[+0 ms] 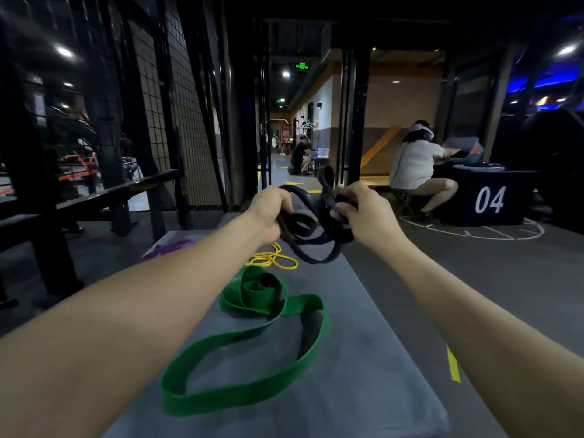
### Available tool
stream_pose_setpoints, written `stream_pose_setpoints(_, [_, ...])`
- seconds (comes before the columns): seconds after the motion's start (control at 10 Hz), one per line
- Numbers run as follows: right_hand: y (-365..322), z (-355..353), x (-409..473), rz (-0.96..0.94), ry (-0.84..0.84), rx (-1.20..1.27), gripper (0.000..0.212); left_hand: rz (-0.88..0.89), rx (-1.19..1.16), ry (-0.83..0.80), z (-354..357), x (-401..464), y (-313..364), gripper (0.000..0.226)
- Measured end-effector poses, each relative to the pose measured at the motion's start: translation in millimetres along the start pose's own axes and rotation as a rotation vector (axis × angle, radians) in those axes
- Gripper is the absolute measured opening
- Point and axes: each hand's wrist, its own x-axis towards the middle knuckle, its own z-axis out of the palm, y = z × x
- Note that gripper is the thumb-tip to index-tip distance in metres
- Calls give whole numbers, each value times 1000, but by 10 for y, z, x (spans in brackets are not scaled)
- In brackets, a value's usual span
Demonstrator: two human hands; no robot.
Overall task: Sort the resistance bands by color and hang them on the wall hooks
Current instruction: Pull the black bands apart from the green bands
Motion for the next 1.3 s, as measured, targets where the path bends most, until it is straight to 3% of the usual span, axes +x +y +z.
stream_pose_setpoints(0.1, [329,233,202,-11,29,2,28,-4,-121,-20,69,424,-231,44])
stream_pose_setpoints(0.2, [716,487,426,17,42,3,31,-12,-192,-21,177,826,-469,16])
stream_pose_setpoints(0.5, [1505,1393,941,4,55,132,30,16,-482,131,93,1901,-1366,20])
stream_pose_setpoints(0.6, [1828,1877,961,71,-157,-44,30,-108,588,192,-288,2063,-1856,28])
stream_pose_setpoints(0.7, [2086,2320,822,126,-423,-262,27,-277,1591,7,-676,2027,-2146,47])
stream_pose_setpoints(0.8, [2150,2511,731,30,-343,-346,35,-90,1642,-136,-777,1959,-2082,51])
stream_pose_setpoints(0.9, [2110,2503,658,-63,-258,-410,40,24,1595,-164,-836,1887,-1979,58])
stream_pose_setpoints(1.0, [2091,2418,565,-22,-216,-375,49,47,1524,-190,-958,1751,-1924,62])
stream_pose_setpoints(1.2, [1858,2227,491,75,-287,-363,67,153,1436,-56,-1197,1407,-1817,33])
stream_pose_setpoints(1.3, [1689,2162,437,146,-371,-370,73,151,1428,-12,-1271,1175,-1734,32])
